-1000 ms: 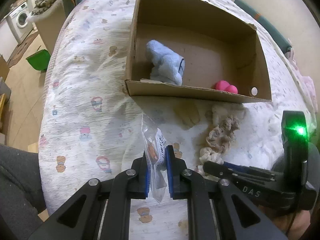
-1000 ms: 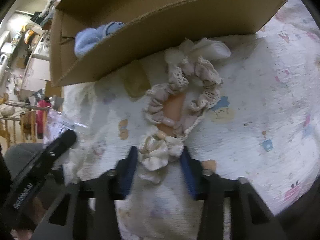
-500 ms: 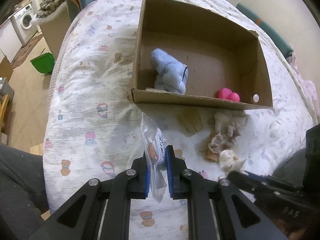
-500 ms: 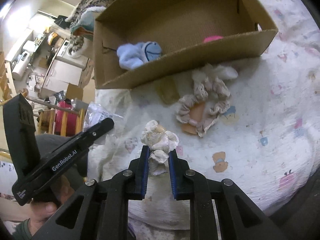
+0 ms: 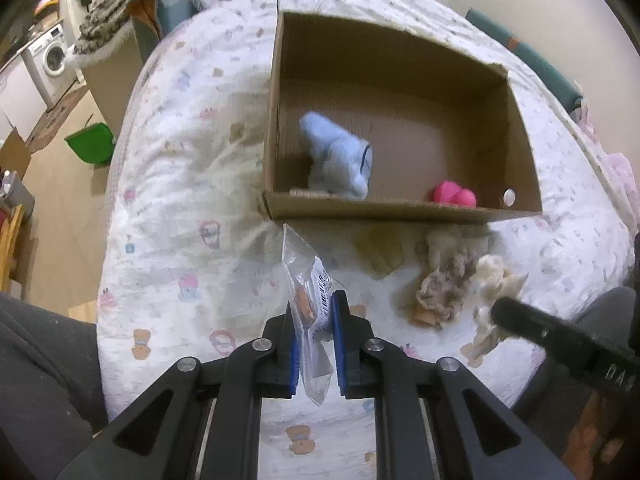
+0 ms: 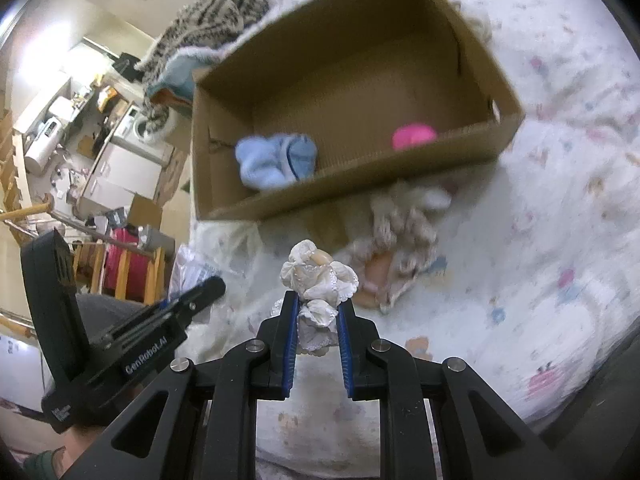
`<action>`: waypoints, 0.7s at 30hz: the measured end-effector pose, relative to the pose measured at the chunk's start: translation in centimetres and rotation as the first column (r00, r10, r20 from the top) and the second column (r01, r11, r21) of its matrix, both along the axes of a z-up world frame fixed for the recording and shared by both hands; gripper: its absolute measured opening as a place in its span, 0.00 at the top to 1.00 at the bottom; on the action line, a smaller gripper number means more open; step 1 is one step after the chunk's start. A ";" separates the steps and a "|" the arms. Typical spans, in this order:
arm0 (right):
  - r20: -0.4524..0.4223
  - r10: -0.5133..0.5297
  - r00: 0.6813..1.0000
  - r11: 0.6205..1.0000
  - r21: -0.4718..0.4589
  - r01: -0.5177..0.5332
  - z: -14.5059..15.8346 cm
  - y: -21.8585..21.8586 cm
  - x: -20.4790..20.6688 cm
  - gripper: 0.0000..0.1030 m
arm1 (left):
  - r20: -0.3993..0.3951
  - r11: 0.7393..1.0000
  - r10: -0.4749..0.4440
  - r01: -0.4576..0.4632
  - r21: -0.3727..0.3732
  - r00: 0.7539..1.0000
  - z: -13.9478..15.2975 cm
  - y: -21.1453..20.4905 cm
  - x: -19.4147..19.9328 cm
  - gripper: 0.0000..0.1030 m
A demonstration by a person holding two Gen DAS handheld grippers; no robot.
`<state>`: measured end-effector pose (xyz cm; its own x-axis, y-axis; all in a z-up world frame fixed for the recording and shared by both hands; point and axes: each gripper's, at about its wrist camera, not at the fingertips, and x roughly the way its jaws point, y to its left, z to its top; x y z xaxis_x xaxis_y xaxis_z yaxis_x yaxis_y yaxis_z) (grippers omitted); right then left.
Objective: Organize soft objects
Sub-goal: 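Lower the packet and scrunchie into the box and open both tools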
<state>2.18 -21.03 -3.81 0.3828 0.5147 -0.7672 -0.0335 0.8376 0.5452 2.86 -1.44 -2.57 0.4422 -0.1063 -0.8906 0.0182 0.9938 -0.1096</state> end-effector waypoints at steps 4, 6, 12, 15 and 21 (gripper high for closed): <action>0.058 -0.030 0.998 1.000 0.006 0.030 1.8 -1.1 0.6 0.81 | 0.042 1.000 0.005 -0.005 -0.001 0.999 1.6 0.4 0.3 0.88; 0.081 -0.045 0.996 0.999 0.012 0.044 2.5 -1.7 1.1 0.81 | 0.060 1.000 0.008 -0.008 0.000 0.998 2.4 0.5 0.9 0.88; 0.121 -0.069 0.990 0.998 0.008 0.069 3.7 -3.1 2.9 0.81 | 0.111 1.000 0.001 -0.003 0.014 0.994 4.6 0.5 3.0 0.88; 0.136 -0.079 0.988 0.997 0.000 0.080 4.1 -4.0 4.0 0.81 | 0.125 0.999 -0.005 0.001 0.035 0.992 5.1 0.4 4.6 0.88; 0.157 -0.093 0.983 0.995 -0.030 0.099 4.5 -5.4 6.7 0.81 | 0.135 0.998 -0.012 0.004 0.064 0.991 5.0 0.1 7.3 0.88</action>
<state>8.86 -26.44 0.67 0.5448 0.4419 -0.7127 -0.0336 0.8607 0.5080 10.21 -1.35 2.47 0.5588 -0.0559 -0.8274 0.0368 0.9984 -0.0427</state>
